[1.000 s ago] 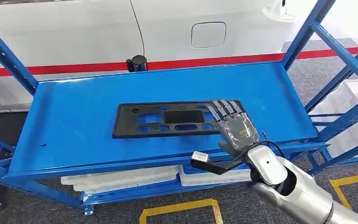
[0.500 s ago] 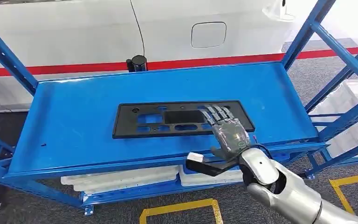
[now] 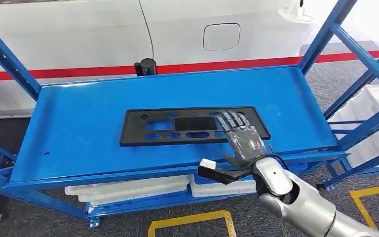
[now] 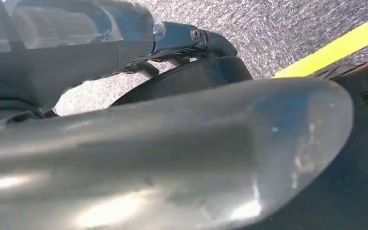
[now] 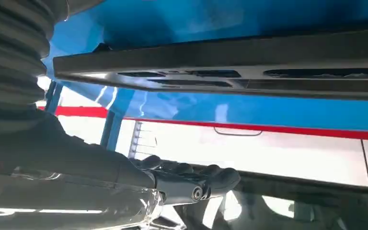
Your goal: Take the parts from the cabinet and place them on the table.
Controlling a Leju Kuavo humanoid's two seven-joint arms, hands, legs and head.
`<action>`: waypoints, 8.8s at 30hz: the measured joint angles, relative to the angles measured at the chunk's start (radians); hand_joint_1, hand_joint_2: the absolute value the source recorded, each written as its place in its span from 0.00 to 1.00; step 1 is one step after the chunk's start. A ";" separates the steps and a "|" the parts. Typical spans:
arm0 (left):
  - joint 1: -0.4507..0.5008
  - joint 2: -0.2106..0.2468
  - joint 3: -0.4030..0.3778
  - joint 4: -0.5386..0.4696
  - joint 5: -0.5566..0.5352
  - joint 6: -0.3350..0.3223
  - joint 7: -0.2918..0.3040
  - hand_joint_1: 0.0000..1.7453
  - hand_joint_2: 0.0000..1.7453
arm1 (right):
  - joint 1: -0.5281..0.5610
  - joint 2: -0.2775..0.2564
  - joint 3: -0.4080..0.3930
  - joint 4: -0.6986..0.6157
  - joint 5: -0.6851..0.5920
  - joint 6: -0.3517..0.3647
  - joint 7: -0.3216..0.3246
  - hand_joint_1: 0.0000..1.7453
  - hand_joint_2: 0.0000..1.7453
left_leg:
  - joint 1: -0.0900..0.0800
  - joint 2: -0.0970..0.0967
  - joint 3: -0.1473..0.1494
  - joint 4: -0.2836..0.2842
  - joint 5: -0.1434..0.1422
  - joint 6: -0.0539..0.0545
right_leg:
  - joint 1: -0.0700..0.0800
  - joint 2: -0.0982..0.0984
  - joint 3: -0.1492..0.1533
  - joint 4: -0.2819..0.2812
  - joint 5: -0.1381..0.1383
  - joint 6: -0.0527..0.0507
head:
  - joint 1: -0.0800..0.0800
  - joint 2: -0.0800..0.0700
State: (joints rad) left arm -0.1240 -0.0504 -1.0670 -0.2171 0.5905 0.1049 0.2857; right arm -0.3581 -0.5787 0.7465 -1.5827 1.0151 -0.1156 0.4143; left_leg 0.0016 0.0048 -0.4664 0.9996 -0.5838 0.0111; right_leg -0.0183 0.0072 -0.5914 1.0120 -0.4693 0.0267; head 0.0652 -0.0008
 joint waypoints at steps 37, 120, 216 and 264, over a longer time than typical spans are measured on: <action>0.000 0.000 0.000 0.007 0.002 0.000 0.006 0.00 0.00 | 0.094 -0.034 -0.107 0.063 0.116 -0.084 0.008 0.00 1.00 | 0.000 -0.005 -0.001 0.000 0.000 0.000 | 0.000 -0.003 0.000 0.000 0.000 0.000 | 0.000 0.000; -0.008 0.224 -0.009 0.008 0.037 0.088 -0.107 0.00 0.00 | -0.128 0.315 0.108 0.454 0.270 -0.268 -0.101 0.00 1.00 | 0.005 -0.011 0.000 0.000 0.001 -0.004 | 0.005 -0.003 0.000 0.000 0.002 -0.004 | 0.000 0.000; -0.007 0.236 -0.007 0.008 0.020 0.080 -0.150 0.00 0.00 | 0.025 0.108 -0.140 0.378 0.155 -0.156 -0.063 1.00 1.00 | 0.007 -0.008 0.014 0.000 0.001 -0.005 | 0.008 -0.004 0.019 -0.006 0.001 -0.006 | 0.000 0.000; -0.003 0.203 -0.007 0.008 -0.019 0.103 -0.136 0.00 0.00 | 0.196 0.183 -0.563 -0.194 -0.295 -0.571 -0.272 1.00 1.00 | 0.007 -0.007 0.001 0.000 0.001 -0.005 | 0.008 -0.003 0.005 -0.004 0.002 -0.005 | 0.000 0.000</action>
State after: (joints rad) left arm -0.1274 0.1530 -1.0742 -0.2094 0.5714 0.2083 0.1499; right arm -0.1617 -0.3956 0.1838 -1.7766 0.7202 -0.6870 0.1427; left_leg 0.0085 -0.0025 -0.4651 0.9995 -0.5826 0.0057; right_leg -0.0107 0.0040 -0.5867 1.0084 -0.4677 0.0215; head 0.0656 -0.0008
